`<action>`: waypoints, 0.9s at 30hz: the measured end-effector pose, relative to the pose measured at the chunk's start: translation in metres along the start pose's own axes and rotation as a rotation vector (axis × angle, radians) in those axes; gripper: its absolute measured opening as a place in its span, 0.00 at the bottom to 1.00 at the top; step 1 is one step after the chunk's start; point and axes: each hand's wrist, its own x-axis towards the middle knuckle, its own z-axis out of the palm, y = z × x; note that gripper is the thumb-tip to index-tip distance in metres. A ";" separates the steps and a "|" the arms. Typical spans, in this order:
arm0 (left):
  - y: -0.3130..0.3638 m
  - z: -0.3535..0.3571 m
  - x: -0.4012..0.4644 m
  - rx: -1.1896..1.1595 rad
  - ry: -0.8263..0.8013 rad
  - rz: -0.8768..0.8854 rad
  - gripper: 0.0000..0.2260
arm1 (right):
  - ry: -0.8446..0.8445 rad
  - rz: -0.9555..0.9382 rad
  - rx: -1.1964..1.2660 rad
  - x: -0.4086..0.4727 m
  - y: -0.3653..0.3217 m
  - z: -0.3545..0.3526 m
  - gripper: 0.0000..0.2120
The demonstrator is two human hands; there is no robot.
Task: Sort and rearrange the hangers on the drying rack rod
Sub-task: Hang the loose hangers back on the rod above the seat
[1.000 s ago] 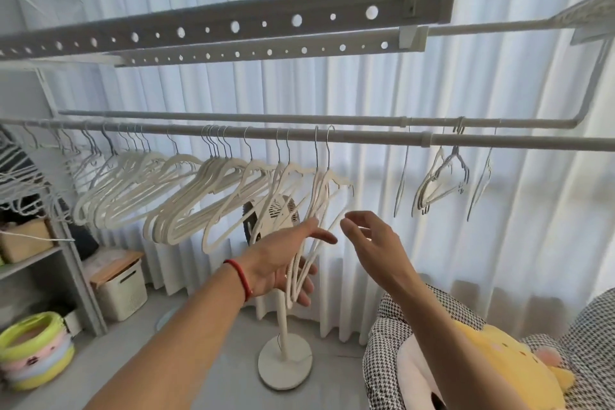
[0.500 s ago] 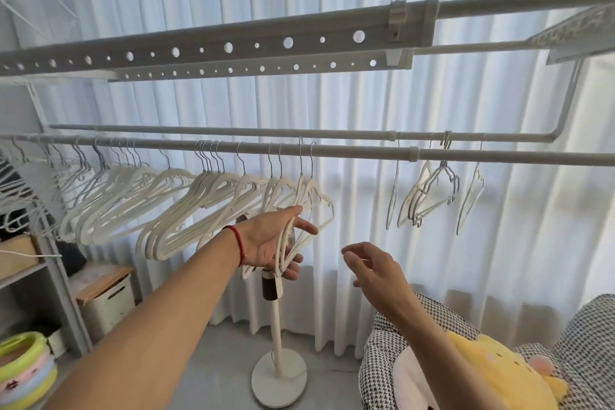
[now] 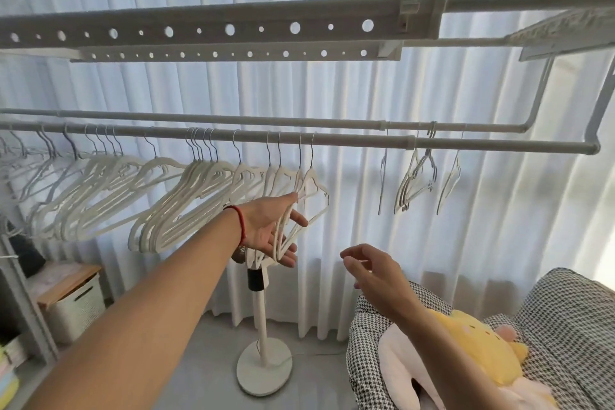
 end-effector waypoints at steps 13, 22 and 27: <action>0.042 0.108 -0.005 0.990 0.630 0.738 0.11 | 0.339 0.018 -0.069 0.039 0.030 -0.064 0.10; 0.098 0.186 0.137 0.681 0.497 0.482 0.25 | 0.366 -0.061 0.034 0.114 0.070 -0.142 0.11; 0.118 0.192 0.196 0.267 0.482 0.331 0.31 | 0.256 -0.110 0.092 0.143 0.085 -0.163 0.11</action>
